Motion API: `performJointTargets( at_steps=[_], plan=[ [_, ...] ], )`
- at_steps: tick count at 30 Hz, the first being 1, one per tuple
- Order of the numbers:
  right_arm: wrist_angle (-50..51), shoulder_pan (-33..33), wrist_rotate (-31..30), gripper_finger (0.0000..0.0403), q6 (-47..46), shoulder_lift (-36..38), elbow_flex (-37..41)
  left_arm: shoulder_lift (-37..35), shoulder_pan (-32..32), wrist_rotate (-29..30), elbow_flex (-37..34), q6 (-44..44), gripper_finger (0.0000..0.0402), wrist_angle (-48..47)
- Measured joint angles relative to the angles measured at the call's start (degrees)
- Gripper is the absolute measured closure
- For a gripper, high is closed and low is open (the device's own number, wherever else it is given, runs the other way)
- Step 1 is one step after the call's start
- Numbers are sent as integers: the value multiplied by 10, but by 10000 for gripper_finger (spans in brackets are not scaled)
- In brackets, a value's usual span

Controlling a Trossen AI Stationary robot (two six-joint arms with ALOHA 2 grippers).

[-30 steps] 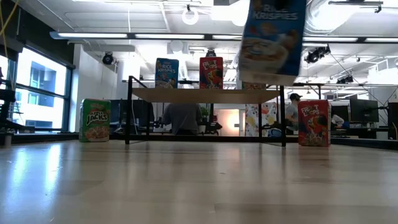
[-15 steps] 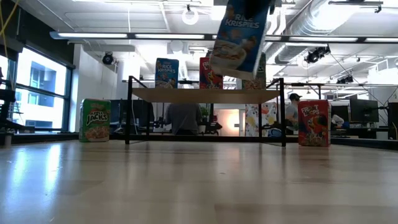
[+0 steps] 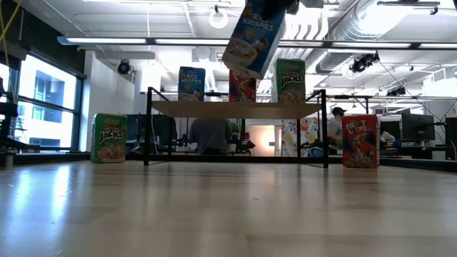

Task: Stack cereal on shelf
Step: Put the bottom blue cereal box on the shelf aligned with the other blue cereal box

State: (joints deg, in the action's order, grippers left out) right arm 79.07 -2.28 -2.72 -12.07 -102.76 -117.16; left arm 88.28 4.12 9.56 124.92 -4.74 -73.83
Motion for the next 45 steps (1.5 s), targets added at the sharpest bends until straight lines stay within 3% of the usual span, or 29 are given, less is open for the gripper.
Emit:
performJointTargets(
  at_steps=[26,45],
  plan=[
    [-5,-23,-14,284,150,0,-69,126,-2,0,0,-24,186,9],
    [-39,-23,-16,284,201,0,-70,140,-8,0,0,-21,186,14]
  ],
)
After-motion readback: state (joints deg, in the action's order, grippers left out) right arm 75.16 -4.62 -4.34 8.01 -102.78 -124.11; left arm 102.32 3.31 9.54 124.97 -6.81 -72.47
